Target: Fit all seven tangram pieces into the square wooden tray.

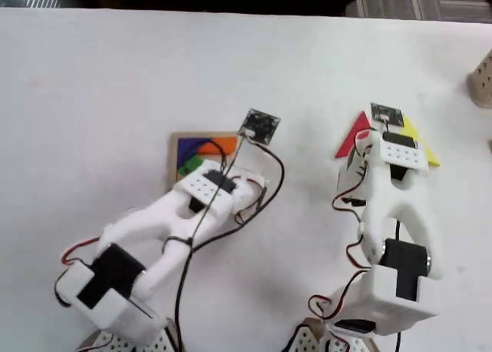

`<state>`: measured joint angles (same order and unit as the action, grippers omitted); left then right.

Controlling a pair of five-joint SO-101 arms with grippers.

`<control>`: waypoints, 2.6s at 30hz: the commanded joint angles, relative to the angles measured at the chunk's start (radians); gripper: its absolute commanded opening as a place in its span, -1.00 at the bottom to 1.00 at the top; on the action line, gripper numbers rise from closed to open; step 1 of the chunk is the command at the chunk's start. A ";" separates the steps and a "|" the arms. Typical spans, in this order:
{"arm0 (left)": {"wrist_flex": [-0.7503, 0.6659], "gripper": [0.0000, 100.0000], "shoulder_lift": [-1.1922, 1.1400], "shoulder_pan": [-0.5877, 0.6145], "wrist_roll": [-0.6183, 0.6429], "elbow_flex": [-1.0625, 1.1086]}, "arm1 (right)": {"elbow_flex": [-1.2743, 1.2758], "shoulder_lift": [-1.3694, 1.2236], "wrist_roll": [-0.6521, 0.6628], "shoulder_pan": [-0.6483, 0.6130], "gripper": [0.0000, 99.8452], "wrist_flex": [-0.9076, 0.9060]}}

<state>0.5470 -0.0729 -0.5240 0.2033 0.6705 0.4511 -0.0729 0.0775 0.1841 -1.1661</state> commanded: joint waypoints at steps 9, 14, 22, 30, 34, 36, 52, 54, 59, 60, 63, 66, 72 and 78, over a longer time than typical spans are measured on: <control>0.126 -0.95 -0.107 0.151 0.014 -0.216 | -0.003 0.050 0.017 0.008 -0.96 0.010; 0.126 -0.95 -0.107 0.200 0.015 -0.221 | -0.003 0.050 0.017 0.008 -0.96 0.010; 0.124 -0.95 -0.113 0.277 0.017 -0.245 | -0.003 0.050 0.043 0.008 -0.96 0.010; 0.120 -0.95 -0.090 0.171 0.015 -0.252 | -0.003 0.050 0.043 0.005 -0.96 0.010; 0.107 -0.95 -0.071 0.059 0.015 -0.245 | -0.003 0.050 0.043 0.005 -0.96 0.010; 0.069 -0.95 -0.090 0.035 0.015 -0.244 | -0.003 0.050 0.043 0.004 -0.96 0.010; 0.152 -0.95 -0.263 0.150 0.120 -0.405 | -0.002 0.050 0.043 0.002 -0.96 0.010; 0.184 -0.95 -0.263 0.162 0.120 -0.411 | -0.002 0.050 0.043 0.002 -0.96 0.010; 0.241 -0.95 -0.263 0.202 0.121 -0.414 | -0.002 0.050 0.043 0.002 -0.96 0.010; 0.250 -0.95 -0.262 0.208 0.121 -0.414 | -0.002 0.050 0.043 0.002 -0.96 0.010; 0.275 -0.95 -0.260 0.214 0.117 -0.416 | -0.002 0.050 0.043 0.002 -0.96 0.010; 0.292 -0.95 -0.231 0.217 0.115 -0.407 | -0.002 0.050 0.043 0.002 -0.96 0.010; 0.354 -0.95 -0.160 0.262 0.115 -0.405 | 0.000 0.050 0.043 0.001 -0.96 0.019; 0.364 -0.95 -0.124 0.298 0.114 -0.402 | 0.020 0.051 0.044 0.001 -0.96 0.051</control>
<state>0.9014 -0.2708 -0.2401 0.3138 0.2869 0.4757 -0.0729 0.1082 0.1841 -1.1293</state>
